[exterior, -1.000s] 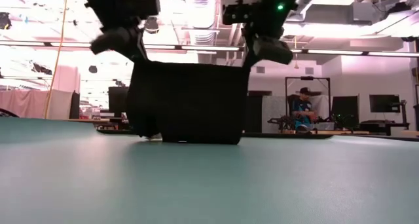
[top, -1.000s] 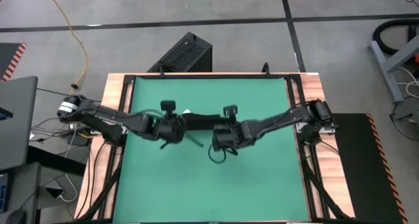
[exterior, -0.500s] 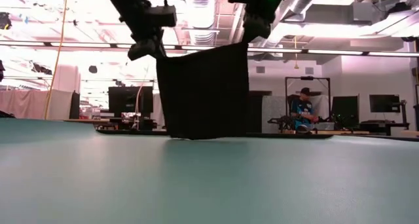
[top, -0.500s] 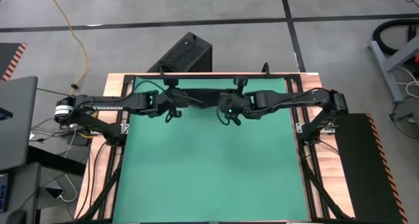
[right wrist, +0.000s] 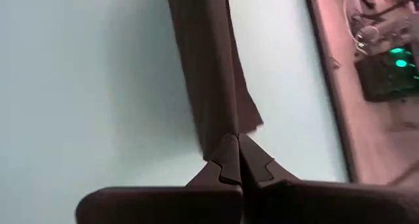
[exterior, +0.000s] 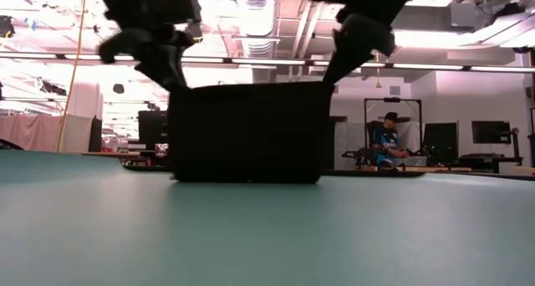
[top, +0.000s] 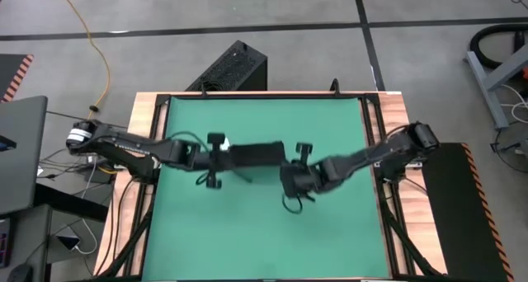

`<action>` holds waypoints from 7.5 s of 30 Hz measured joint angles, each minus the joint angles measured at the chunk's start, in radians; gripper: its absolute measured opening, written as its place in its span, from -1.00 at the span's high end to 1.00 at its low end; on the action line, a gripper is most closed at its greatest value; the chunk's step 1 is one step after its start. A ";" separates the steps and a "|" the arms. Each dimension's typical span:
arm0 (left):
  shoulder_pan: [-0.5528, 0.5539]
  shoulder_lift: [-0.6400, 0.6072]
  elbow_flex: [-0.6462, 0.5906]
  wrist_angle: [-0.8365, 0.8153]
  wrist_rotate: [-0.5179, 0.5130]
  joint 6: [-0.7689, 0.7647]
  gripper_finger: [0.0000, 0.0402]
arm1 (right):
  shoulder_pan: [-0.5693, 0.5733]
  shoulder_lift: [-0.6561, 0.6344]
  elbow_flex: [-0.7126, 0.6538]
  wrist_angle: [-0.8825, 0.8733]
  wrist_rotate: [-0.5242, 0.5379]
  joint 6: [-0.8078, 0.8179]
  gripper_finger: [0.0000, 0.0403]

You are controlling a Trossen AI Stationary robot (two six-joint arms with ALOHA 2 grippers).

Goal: Roll towel
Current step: Roll the black towel

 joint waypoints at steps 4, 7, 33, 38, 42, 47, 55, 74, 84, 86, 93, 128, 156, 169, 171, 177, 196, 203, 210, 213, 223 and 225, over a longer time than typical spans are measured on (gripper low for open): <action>-0.118 0.018 -0.071 0.090 0.034 -0.149 1.00 | 0.103 0.016 -0.047 0.101 -0.004 0.070 1.00; -0.196 0.050 -0.113 0.200 0.075 -0.227 1.00 | 0.143 0.047 -0.055 0.172 -0.036 0.102 1.00; -0.303 0.255 -0.119 0.272 0.095 -0.521 1.00 | 0.130 0.186 -0.044 0.251 -0.186 0.176 1.00; -0.267 0.255 -0.119 0.255 0.096 -0.526 1.00 | 0.088 0.188 -0.044 0.232 -0.213 0.175 1.00; -0.231 0.255 -0.119 0.262 0.124 -0.520 1.00 | 0.057 0.188 -0.044 0.210 -0.219 0.175 1.00; -0.199 0.255 -0.119 0.262 0.132 -0.513 1.00 | 0.007 0.188 -0.057 0.197 -0.237 0.167 1.00; -0.167 0.255 -0.119 0.263 0.145 -0.494 1.00 | -0.069 0.188 -0.133 0.270 -0.300 0.157 1.00; -0.174 0.237 -0.074 0.100 0.055 -0.462 0.39 | -0.084 0.196 -0.203 0.350 -0.320 0.157 1.00; -0.321 0.206 -0.105 0.357 -0.266 -0.375 0.60 | -0.084 0.196 -0.203 0.356 -0.322 0.149 1.00; -0.319 0.207 -0.146 0.513 -0.242 -0.275 0.75 | -0.084 0.196 -0.203 0.356 -0.322 0.141 1.00; -0.245 0.210 -0.233 0.607 -0.148 -0.234 0.98 | -0.084 0.196 -0.203 0.357 -0.327 0.138 1.00; -0.172 0.226 -0.408 0.719 -0.072 -0.364 1.00 | -0.059 0.189 -0.061 0.270 -0.316 -0.122 0.43; -0.183 0.226 -0.408 0.730 -0.031 -0.395 1.00 | -0.074 -0.429 -0.235 0.321 -0.686 -0.342 0.48; -0.132 0.225 -0.410 0.799 0.058 -0.343 1.00 | -0.114 -0.458 -0.918 1.348 -0.518 -0.430 0.48; -0.125 0.225 -0.410 0.795 0.059 -0.348 1.00 | -0.131 -0.417 -0.898 1.345 -0.521 -0.438 0.49; -0.112 0.224 -0.409 0.777 0.058 -0.376 1.00 | -0.171 -0.243 -0.870 1.356 -0.591 -0.435 0.63; -0.110 0.223 -0.407 0.672 0.058 -0.364 1.00 | -0.118 0.086 -0.531 0.964 -0.543 -0.599 -0.29; -0.110 0.223 -0.407 0.639 0.057 -0.354 1.00 | -0.153 0.146 -0.530 0.918 -0.513 -0.562 -0.25; -0.107 0.223 -0.407 0.639 0.085 -0.312 1.00 | -0.199 0.196 -0.559 0.979 -0.591 -0.482 -0.10; -0.095 0.222 -0.407 0.639 0.098 -0.310 1.00 | -0.199 0.216 -0.559 1.014 -0.564 -0.446 0.05; -0.105 0.203 -0.409 0.635 0.123 -0.316 1.00 | -0.182 0.233 -0.559 1.040 -0.471 -0.274 0.91; -0.127 0.175 -0.409 0.630 0.116 -0.319 1.00 | -0.168 0.233 -0.559 1.040 -0.460 -0.258 0.92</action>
